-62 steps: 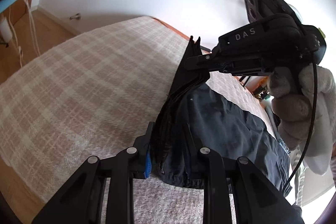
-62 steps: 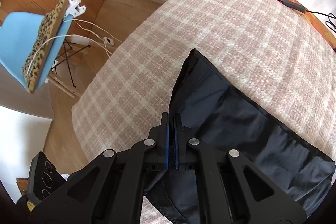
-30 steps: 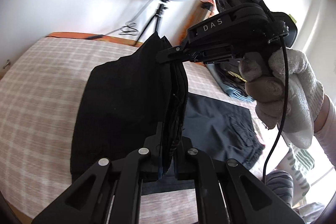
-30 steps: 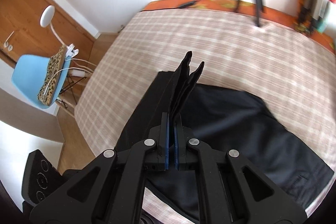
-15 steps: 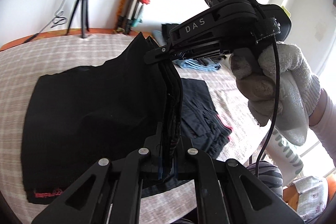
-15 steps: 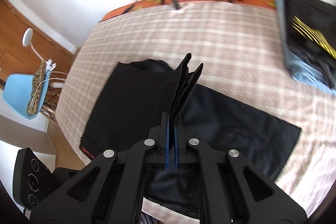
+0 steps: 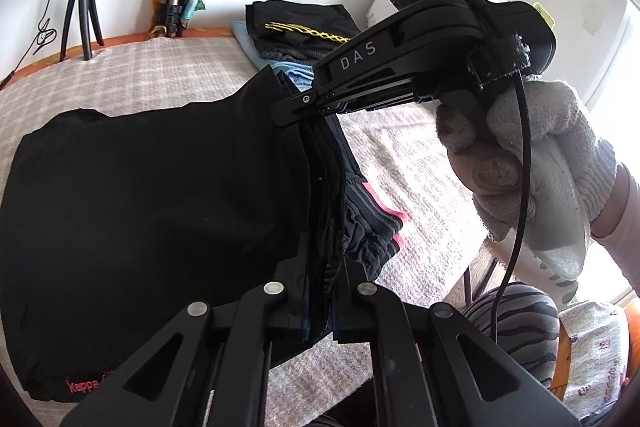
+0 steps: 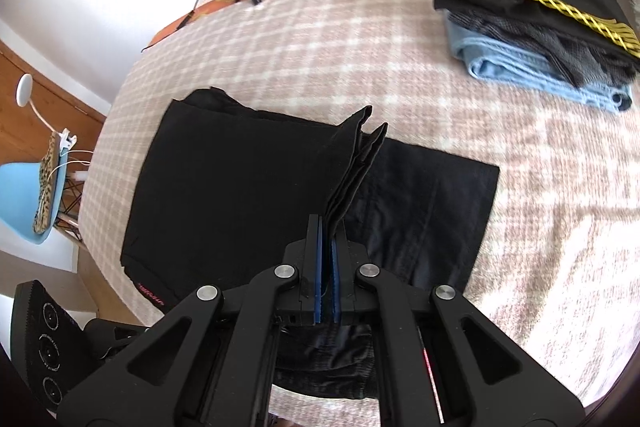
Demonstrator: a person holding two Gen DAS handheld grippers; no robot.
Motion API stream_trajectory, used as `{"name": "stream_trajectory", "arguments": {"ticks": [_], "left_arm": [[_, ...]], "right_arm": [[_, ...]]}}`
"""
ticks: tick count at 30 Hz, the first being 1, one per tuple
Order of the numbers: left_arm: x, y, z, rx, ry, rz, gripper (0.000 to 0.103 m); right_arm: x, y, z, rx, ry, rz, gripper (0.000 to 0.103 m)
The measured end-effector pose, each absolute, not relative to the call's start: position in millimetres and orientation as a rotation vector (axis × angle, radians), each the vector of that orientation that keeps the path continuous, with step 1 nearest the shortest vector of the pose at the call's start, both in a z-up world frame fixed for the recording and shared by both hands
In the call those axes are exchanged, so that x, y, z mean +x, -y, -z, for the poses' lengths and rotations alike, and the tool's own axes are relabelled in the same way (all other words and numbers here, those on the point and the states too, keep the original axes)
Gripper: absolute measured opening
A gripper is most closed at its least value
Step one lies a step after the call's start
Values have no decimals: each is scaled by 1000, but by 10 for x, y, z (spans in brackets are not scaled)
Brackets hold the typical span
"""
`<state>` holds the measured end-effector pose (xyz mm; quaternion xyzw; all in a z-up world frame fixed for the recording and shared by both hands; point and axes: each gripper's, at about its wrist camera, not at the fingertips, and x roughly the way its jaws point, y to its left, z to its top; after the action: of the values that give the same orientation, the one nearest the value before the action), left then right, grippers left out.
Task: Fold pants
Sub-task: 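Lift the trouser end with both tools and fold it over the other half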
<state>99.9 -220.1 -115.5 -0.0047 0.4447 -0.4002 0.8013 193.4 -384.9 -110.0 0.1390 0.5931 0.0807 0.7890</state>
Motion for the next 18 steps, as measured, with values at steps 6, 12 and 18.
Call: {"name": "stream_trajectory", "arguments": {"ticks": [6,12,18], "left_arm": [[982,2341,1280,3,-996,870,4],[935,2435,1361,30,-1037,869,4],[897,2505,1388,53,-1049,864,4]], "right_arm": [[1872,3936,1286,299,-1295,-148,4],[1867,3997,1433,313,-1318,-144,4],[1801,4170,1289,355,-1277,-104,8]]}}
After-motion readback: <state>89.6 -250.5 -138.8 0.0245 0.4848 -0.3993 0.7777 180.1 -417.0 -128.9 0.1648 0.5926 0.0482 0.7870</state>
